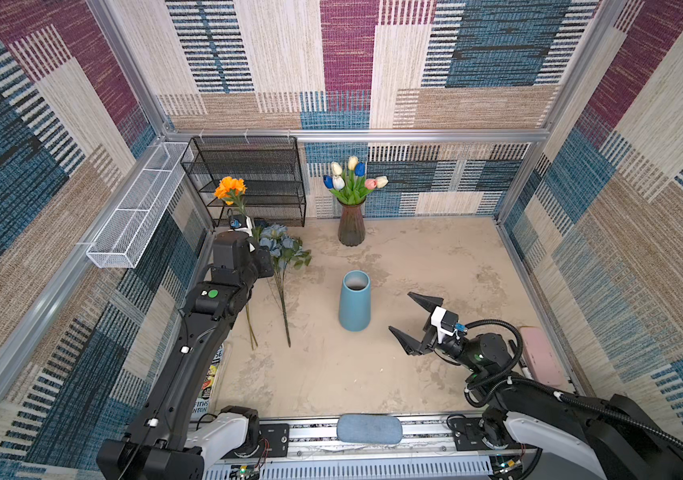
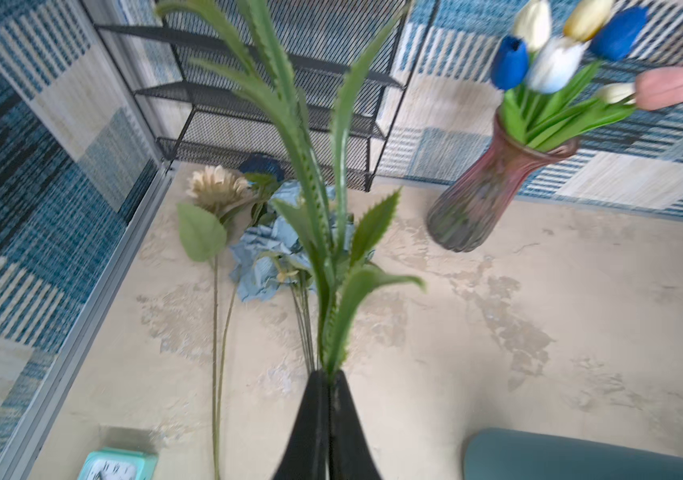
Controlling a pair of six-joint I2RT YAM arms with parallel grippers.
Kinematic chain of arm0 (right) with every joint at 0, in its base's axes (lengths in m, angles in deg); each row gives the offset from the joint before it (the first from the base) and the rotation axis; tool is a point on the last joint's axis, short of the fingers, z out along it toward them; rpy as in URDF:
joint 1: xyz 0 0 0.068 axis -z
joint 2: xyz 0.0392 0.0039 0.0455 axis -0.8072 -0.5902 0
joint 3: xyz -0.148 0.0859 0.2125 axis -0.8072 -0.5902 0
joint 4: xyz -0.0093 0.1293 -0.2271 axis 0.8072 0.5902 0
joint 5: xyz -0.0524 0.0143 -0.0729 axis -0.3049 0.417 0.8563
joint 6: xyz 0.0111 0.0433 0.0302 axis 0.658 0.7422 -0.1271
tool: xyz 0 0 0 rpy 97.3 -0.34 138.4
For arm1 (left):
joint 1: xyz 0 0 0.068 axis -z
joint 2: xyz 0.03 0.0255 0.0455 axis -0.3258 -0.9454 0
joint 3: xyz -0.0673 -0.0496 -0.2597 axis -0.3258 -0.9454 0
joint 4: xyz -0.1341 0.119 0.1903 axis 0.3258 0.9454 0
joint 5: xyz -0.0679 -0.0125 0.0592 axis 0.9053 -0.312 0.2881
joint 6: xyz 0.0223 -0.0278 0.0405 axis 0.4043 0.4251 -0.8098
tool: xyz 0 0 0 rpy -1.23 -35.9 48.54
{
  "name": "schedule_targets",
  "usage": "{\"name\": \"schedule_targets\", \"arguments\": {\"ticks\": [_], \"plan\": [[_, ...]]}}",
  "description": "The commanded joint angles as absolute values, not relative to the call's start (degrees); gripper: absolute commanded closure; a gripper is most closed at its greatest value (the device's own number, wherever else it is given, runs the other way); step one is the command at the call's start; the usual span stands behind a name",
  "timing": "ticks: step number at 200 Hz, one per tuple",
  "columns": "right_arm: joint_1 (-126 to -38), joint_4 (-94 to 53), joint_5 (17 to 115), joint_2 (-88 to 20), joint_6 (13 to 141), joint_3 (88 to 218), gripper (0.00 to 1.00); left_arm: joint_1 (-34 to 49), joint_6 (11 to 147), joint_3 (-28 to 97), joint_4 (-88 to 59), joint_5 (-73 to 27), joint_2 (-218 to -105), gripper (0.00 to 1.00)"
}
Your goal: Arrange the flowers into the vase
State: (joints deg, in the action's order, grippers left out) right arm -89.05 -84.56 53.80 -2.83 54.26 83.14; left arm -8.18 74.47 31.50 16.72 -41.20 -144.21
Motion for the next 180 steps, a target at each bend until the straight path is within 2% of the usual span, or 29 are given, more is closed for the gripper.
{"name": "schedule_targets", "arguments": {"ticks": [1, 58, 78, 148, 180], "plan": [[-89.1, -85.1, 54.0, -2.6, 54.0, 83.0, 0.0, -5.3, 72.5, 33.1, 14.0, -39.4, -143.6, 1.0], [-89.1, -85.9, 53.7, -4.3, 54.2, 83.1, 0.0, 5.3, 67.2, 30.4, -2.4, -27.2, -141.8, 1.0], [-89.1, -85.9, 53.7, -4.6, 54.2, 83.2, 0.0, 8.6, 66.0, 32.6, -5.2, -27.0, -142.4, 1.0], [-89.0, -85.9, 53.9, -5.8, 53.9, 83.4, 0.0, 11.7, 65.0, 43.3, -9.7, -22.8, -148.2, 1.0], [-89.1, -85.7, 54.1, -5.9, 53.7, 83.5, 0.0, 12.4, 65.4, 43.4, -12.2, -22.1, -151.3, 1.0]]}}
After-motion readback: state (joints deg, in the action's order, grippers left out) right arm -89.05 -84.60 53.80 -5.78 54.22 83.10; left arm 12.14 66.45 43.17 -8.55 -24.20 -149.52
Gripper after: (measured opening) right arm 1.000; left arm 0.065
